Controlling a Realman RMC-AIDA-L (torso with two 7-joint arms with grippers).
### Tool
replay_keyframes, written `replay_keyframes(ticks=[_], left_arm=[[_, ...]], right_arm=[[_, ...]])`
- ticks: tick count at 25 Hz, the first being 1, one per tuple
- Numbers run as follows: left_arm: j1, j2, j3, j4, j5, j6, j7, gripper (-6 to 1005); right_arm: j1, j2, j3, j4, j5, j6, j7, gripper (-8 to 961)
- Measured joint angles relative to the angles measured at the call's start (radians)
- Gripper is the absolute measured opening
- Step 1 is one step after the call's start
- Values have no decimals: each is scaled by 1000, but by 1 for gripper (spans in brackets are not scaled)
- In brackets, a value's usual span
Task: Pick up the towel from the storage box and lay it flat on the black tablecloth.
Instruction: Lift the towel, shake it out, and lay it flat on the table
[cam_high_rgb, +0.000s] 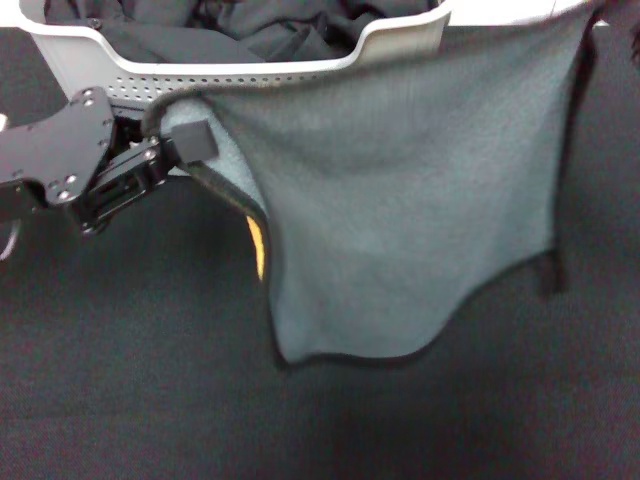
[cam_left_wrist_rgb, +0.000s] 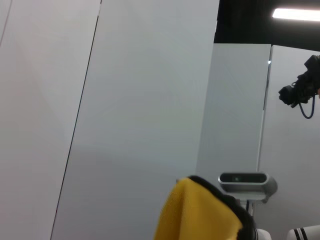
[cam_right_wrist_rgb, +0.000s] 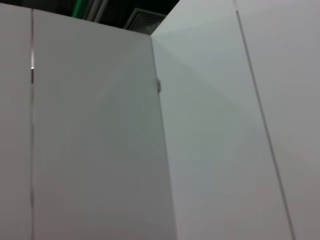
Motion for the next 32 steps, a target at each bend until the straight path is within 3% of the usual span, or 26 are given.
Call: replay_keyframes(ticks=[4, 9, 18, 24, 27, 29, 32], left_arm=[[-46, -9, -4, -8, 44, -53, 4, 29], [-72, -12, -5, -7, 66, -66, -4, 29], [-64, 25, 24, 58, 94, 58, -153, 28], [-9, 78, 235, 218, 70, 67, -261, 28], [35, 118, 312, 264, -10, 69, -292, 28], [42, 130, 318, 255, -33, 68, -299, 28], [27, 131, 289, 209, -27, 66, -302, 28]], right_arm=[[99, -7, 54, 117, -11, 3, 4, 123], [108, -9, 61, 144, -40, 51, -18, 125], [-77, 3, 50, 119, -38, 302, -35, 129], [-268, 17, 17, 0, -25, 346, -46, 131], [-339, 24, 15, -34, -24, 337, -32, 132], [-317, 26, 10, 25, -21, 311, -36, 133], [-182, 24, 9, 239, -6, 305, -53, 134]])
